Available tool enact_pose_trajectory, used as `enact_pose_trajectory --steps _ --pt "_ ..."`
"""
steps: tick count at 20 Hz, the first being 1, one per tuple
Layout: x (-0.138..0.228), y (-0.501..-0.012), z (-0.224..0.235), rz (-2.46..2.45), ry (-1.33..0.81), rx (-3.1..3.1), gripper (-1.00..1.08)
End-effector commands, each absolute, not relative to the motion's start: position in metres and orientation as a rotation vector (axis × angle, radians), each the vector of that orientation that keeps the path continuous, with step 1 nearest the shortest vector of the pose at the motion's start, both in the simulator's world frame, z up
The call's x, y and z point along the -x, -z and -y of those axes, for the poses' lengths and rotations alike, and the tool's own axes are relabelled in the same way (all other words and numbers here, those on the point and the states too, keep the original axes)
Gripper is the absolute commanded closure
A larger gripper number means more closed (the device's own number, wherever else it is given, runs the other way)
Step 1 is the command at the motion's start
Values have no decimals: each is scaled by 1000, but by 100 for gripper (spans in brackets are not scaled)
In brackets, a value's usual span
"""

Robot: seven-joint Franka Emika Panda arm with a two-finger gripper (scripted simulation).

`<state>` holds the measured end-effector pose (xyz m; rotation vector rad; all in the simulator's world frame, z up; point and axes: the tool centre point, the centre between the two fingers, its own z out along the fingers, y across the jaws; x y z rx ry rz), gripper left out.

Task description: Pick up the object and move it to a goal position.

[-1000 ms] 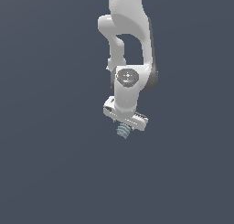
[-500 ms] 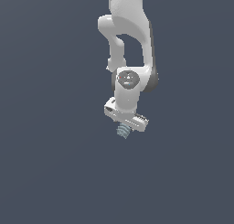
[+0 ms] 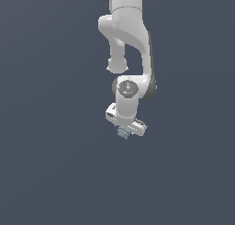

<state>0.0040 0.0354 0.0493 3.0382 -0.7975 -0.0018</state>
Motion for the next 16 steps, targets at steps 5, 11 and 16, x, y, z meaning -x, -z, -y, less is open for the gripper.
enact_pose_trajectory --steps 5,11,16 --pt "-5 -40 -35 799 0 -3038 108" --pt "-5 -40 -35 799 0 -3038 108" --pt "-5 -41 -36 798 -1 -3039 108"
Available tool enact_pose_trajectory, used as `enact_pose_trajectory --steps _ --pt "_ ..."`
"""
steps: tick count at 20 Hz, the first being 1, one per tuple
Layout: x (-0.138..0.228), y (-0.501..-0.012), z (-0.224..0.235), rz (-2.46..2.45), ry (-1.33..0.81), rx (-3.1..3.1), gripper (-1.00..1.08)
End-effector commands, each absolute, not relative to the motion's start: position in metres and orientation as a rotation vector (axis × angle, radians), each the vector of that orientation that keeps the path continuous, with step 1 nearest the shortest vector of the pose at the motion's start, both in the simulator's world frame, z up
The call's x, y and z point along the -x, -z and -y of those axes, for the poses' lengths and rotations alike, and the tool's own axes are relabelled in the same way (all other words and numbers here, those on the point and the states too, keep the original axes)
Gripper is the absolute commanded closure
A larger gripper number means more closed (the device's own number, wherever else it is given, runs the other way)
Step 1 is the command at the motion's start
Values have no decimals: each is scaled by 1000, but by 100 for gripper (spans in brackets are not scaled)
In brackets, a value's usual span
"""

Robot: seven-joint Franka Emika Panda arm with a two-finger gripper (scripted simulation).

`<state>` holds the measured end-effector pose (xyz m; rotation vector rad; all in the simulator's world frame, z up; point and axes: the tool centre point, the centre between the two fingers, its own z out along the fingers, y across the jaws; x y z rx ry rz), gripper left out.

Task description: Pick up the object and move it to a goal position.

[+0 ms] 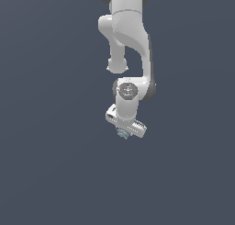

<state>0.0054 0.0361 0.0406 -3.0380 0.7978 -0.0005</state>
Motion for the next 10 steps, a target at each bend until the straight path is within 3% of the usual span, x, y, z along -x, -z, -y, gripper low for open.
enact_pose_trajectory --steps 1,10 --pt "-5 -42 -36 -798 1 3038 108" --pt "-6 -78 -46 -798 1 3038 108"
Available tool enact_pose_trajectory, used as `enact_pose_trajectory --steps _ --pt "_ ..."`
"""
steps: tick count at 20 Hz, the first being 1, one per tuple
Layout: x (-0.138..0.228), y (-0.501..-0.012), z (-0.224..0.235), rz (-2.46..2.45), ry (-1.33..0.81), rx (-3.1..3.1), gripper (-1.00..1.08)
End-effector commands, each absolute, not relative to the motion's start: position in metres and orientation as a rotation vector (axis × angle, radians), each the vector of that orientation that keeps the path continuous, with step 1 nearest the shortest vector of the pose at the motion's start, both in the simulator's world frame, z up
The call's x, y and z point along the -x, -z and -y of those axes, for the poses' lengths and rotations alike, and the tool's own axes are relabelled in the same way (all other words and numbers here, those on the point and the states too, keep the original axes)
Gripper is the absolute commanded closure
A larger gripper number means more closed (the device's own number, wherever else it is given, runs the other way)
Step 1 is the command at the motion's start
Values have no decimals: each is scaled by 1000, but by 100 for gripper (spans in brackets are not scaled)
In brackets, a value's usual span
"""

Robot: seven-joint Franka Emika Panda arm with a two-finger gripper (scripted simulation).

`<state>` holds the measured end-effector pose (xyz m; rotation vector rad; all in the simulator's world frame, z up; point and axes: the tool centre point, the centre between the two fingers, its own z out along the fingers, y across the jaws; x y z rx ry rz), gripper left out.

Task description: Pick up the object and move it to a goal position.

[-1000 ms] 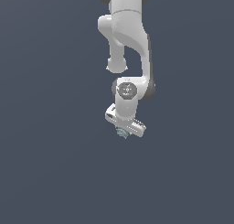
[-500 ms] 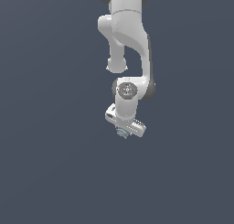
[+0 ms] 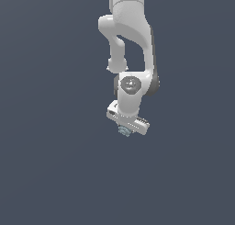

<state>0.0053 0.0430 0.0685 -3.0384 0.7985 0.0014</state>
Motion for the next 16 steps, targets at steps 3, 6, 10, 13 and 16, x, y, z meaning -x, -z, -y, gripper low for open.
enact_pose_trajectory --steps 3,6,10,13,16 --pt "-6 -102 -51 -798 1 3038 108" --pt "-6 -130 -58 -799 1 3038 108" --pt "-7 -175 -69 -800 1 3038 108" --pt "-8 -210 -78 -800 1 3038 108" --pt "-9 -245 -86 -800 1 3039 108"
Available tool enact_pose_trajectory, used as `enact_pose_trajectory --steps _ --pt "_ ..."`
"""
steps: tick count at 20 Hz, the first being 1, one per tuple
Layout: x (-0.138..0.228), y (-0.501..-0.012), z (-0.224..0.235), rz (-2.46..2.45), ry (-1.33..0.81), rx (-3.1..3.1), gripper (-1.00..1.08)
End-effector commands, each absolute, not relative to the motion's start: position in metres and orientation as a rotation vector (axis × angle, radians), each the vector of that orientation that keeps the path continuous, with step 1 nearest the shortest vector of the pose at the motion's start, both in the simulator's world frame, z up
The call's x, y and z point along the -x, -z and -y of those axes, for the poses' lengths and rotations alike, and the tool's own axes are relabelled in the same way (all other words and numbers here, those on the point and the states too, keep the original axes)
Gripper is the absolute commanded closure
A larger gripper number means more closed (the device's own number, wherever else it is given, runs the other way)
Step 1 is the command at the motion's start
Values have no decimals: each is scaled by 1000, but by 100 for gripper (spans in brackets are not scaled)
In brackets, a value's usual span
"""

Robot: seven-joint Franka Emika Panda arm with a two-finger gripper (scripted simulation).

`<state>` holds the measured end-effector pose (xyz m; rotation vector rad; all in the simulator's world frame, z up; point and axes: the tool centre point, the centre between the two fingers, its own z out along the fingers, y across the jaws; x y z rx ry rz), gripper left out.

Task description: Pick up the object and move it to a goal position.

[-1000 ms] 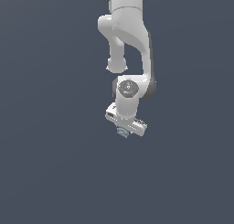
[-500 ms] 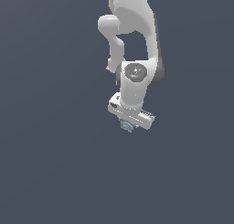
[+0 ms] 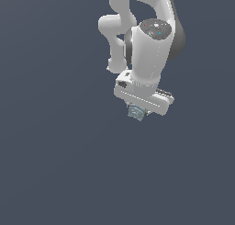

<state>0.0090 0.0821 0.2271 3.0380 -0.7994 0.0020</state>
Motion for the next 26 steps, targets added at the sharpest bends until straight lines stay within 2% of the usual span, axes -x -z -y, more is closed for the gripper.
enact_pose_trajectory --steps 1,15,26 --pt "-9 -256 -89 800 -1 -3037 108" --pt "-15 -400 -125 800 -1 -3037 108" --pt "-21 -469 -144 799 0 -3038 108"
